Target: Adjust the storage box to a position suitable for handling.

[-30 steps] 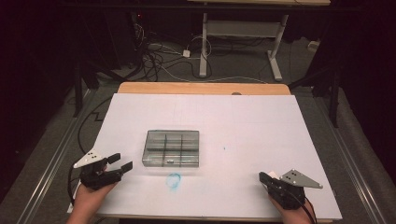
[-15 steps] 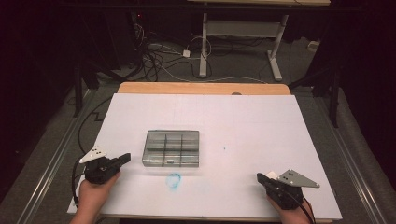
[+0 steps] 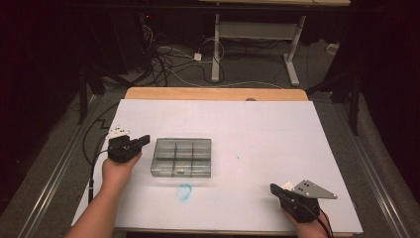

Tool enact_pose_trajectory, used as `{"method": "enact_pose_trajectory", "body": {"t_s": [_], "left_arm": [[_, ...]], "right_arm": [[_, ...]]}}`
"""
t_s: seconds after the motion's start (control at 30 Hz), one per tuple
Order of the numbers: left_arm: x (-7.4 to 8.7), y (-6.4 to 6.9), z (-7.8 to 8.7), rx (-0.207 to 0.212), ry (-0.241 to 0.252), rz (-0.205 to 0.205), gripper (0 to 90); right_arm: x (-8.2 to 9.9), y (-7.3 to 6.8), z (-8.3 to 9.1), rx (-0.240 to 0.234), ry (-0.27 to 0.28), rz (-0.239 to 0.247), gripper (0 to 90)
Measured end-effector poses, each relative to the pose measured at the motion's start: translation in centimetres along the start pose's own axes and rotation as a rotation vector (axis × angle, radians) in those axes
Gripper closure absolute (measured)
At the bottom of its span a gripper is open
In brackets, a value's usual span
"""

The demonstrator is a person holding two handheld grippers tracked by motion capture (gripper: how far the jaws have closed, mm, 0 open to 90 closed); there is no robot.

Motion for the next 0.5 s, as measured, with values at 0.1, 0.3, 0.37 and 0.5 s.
{"method": "enact_pose_trajectory", "body": {"t_s": [0.1, 0.3, 0.37, 0.5], "left_arm": [[-0.4, -0.4, -1.1, -0.012, -0.001, -0.002, 87.7], [-1.0, -0.9, -2.6, -0.01, -0.015, 0.003, 87.6], [-0.9, -1.0, -3.0, -0.014, -0.026, 0.01, 87.7], [-0.7, -0.9, -3.4, 0.002, -0.038, 0.003, 87.7]], "right_arm": [[0.1, 0.1, 0.0, 0.001, -0.001, -0.003, 89.3], [0.2, 0.3, 0.1, -0.003, 0.003, -0.005, 89.3], [0.2, 0.3, 0.1, -0.004, 0.002, -0.006, 89.3], [0.3, 0.4, 0.1, -0.003, 0.001, -0.011, 89.2]]}}
Point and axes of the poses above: each handheld gripper's, and its own axes: z roughly backward along the jaws, x roughly out of its underside, y roughly to its right, the point moved 5 cm from there along -z, roughly forward along the jaws
